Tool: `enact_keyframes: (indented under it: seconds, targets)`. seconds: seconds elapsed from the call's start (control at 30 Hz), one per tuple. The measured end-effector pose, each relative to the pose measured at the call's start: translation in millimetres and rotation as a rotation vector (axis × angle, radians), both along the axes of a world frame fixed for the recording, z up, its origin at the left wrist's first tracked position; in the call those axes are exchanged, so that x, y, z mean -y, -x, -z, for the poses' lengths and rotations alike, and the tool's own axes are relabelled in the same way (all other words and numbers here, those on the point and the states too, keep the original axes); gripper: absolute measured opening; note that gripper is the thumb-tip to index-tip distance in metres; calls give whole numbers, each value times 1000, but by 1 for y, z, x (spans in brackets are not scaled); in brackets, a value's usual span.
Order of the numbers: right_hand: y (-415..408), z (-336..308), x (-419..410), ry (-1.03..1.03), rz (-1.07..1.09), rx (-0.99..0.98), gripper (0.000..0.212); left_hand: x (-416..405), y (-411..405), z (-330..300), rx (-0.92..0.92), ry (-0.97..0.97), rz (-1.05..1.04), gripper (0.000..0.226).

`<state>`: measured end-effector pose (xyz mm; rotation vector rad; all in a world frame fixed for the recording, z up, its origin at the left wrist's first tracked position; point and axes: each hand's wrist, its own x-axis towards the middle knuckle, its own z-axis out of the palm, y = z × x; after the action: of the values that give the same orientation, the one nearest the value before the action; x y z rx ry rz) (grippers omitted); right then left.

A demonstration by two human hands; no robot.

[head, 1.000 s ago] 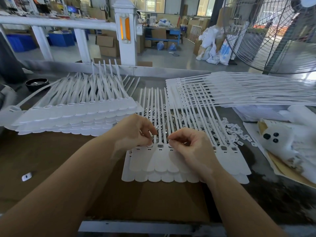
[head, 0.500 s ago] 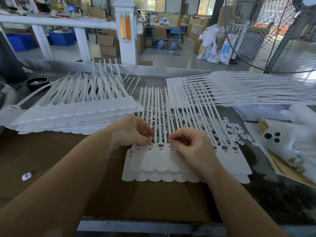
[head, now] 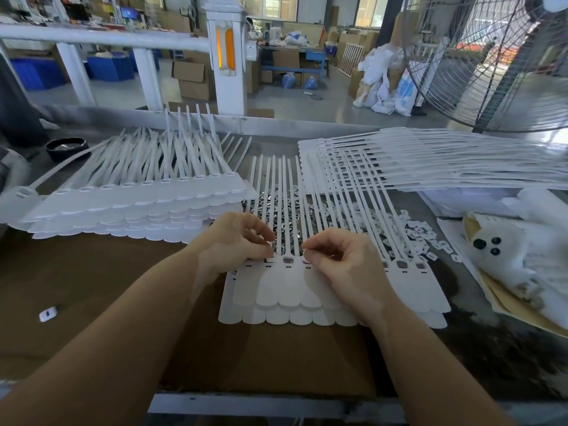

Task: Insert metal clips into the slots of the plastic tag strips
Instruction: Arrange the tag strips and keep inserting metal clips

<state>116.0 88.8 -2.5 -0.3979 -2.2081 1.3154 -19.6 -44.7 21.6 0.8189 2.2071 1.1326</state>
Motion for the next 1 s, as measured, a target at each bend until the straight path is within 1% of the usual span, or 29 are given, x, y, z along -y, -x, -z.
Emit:
enact_keyframes:
  seconds: [0.27, 0.4, 0.7, 0.8, 0.9, 1.0]
  targets:
    - [0, -1, 0, 0, 2, 6, 13, 0, 1, -1, 4, 0, -40, 19]
    - [-1, -1, 1, 5, 3, 7, 13, -1, 2, -3, -41, 56, 0, 19]
    - [-1, -1, 1, 25, 7, 13, 11, -9, 8, -12, -53, 162, 96, 22]
    - [0, -1, 1, 20, 5, 13, 11, -6, 10, -10, -75, 133, 162, 20]
    - [0, 0, 1, 15, 12, 16, 11, -1, 11, -4, -37, 60, 235, 21]
    - [1, 0, 1, 8, 16, 22, 11, 1, 13, 0, -48, 43, 228, 21]
